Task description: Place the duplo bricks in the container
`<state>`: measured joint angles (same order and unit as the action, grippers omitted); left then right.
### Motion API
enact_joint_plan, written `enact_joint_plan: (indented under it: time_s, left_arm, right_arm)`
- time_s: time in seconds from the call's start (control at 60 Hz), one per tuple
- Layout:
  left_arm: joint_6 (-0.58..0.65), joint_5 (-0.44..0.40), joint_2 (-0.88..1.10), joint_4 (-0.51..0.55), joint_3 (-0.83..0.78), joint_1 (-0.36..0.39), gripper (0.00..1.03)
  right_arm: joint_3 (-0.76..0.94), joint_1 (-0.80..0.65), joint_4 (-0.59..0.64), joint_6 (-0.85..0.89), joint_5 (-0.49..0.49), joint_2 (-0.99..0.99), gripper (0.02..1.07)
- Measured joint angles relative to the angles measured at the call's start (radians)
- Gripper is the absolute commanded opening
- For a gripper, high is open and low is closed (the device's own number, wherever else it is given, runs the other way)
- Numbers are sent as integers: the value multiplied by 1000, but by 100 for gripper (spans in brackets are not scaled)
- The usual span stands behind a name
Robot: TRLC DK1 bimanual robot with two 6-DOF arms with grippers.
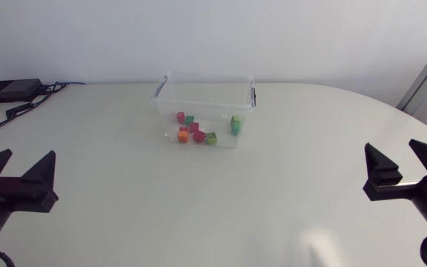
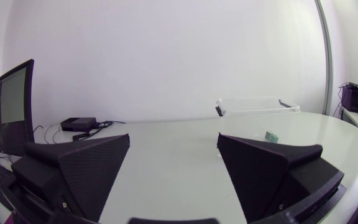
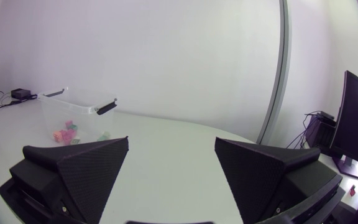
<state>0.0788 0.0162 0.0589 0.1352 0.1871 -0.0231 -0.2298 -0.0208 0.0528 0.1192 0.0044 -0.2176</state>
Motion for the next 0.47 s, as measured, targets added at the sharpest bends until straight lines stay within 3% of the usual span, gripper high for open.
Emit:
enact_joint_plan:
  time_s: [0.467]
  left_arm:
    - [-56,-11,-52,-119,-166,14,99]
  right_arm:
    - [210,13,-35,-93,-3,208,102]
